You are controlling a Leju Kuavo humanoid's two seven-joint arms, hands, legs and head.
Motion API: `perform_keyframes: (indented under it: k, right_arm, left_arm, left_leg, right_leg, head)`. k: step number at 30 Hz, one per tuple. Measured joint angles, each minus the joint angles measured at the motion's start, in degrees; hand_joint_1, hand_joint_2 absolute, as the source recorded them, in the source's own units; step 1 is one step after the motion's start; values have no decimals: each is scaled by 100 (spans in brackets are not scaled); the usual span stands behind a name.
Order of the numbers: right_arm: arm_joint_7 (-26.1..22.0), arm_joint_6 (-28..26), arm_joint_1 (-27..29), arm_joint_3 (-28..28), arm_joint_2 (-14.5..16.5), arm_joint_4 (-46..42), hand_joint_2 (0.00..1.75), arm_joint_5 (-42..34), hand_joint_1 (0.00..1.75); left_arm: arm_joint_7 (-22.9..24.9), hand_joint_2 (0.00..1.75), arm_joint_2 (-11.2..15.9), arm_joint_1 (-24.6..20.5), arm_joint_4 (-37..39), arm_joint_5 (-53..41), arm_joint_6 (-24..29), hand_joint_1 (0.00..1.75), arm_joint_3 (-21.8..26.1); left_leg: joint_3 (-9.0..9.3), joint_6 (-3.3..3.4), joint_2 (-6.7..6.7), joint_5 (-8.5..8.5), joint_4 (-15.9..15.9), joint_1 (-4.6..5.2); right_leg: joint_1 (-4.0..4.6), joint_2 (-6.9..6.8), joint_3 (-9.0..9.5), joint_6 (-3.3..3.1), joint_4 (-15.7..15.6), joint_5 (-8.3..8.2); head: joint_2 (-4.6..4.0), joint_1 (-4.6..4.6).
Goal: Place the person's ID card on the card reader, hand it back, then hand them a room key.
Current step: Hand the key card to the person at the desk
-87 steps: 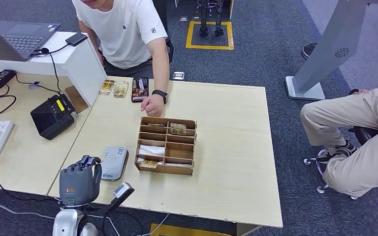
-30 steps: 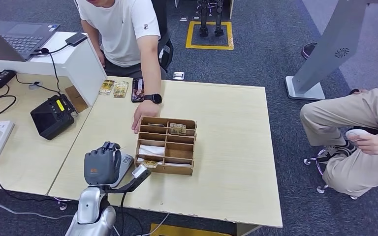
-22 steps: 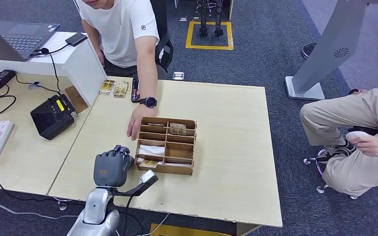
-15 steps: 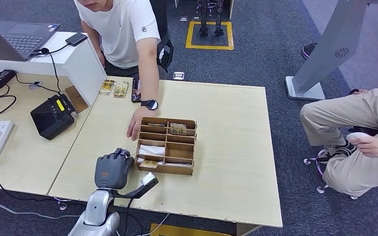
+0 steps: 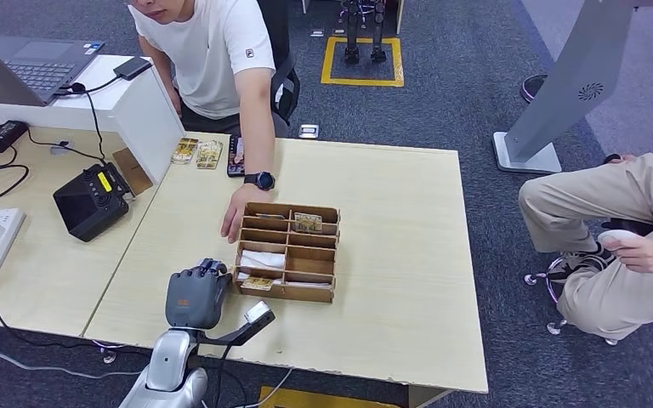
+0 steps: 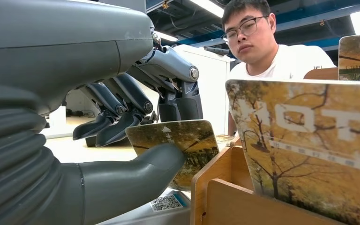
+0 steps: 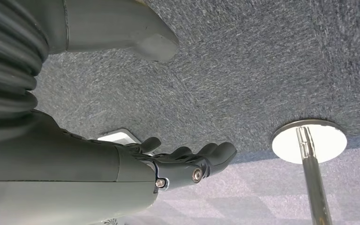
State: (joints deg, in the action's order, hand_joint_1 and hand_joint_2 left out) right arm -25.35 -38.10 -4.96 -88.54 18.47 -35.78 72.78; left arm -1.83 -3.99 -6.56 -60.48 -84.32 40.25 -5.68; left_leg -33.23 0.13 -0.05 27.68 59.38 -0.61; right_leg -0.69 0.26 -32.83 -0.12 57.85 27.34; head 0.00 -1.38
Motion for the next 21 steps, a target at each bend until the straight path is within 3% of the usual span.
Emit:
perform_keyframes:
  k: [15,21]
  right_arm:
    - [14,0,0,0,0,0,175,-4,0]
    - [31,0,1,0,0,0,175,-1,0]
  left_arm:
    - [-25,175,-8,-7,94,75,8,175,0]
    - [-420,175,-90,1,-13,403,12,175,42]
  left_leg:
    - [0,-2,0,-2,0,0]
    - [0,-2,-3,-2,0,0]
  right_leg:
    - [0,0,1,0,0,0]
    - [0,-2,1,0,0,0]
  head:
    - [0,0]
    - [0,1]
